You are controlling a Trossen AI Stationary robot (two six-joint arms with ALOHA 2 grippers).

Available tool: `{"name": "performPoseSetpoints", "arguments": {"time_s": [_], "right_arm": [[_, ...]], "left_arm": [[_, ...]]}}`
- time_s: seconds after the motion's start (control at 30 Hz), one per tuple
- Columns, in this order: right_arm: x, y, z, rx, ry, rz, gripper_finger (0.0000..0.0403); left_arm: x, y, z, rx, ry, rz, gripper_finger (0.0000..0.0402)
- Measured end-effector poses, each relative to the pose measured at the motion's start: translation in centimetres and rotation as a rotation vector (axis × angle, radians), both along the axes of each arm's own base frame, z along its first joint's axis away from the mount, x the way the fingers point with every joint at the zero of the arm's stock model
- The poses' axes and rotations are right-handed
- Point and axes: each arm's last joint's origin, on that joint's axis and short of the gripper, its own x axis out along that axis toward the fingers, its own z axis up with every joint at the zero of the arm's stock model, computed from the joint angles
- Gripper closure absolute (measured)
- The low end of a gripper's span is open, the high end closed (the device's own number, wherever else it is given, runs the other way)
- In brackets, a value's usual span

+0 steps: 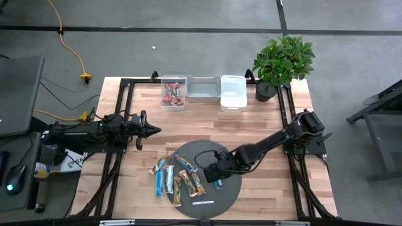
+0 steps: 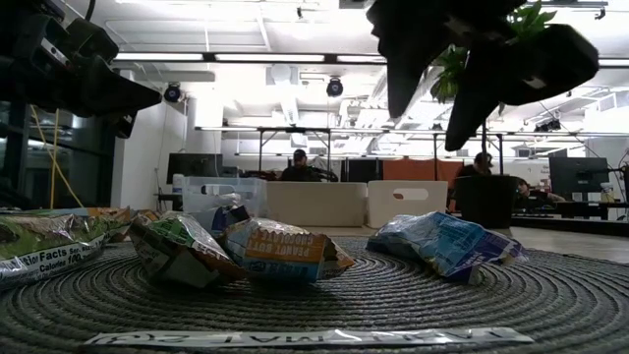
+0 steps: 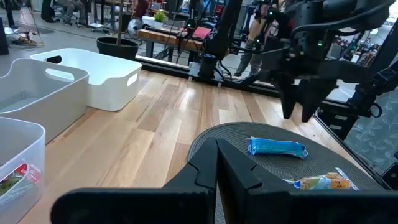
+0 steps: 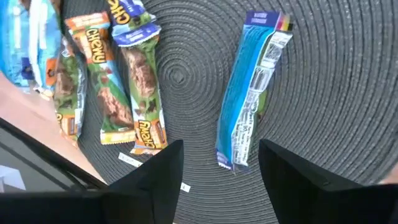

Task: Pick and place Granola Bars by type
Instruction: Put the blue granola bar into the gray bin

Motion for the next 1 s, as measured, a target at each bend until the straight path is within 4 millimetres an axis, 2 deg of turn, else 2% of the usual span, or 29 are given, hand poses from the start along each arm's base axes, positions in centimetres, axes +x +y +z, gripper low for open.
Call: {"name": "performPoseSetpoints", "arguments": {"time_s": [0.6,0.73,0.87,1.0], "right_arm": [[1.7,1.4,1.4,0.022,-0.269,0.053,0.021],[3.2,1.6,2.5,0.005,-0.309,0.089,0.021],[5.7,1.8,3.5,-0.057,-0.236,0.144,0.021],[6.8,1.5,4.4,-0.132,-0.078,0.16,0.021]], "left_arm": [[0.0,0.0,0.0,0.0,0.0,0.0,0.0401],[0.0,0.0,0.0,0.0,0.0,0.0,0.0401],[0.0,0.0,0.0,0.0,0.0,0.0,0.0401],[0.0,0.0,0.0,0.0,0.0,0.0,0.0401]]}}
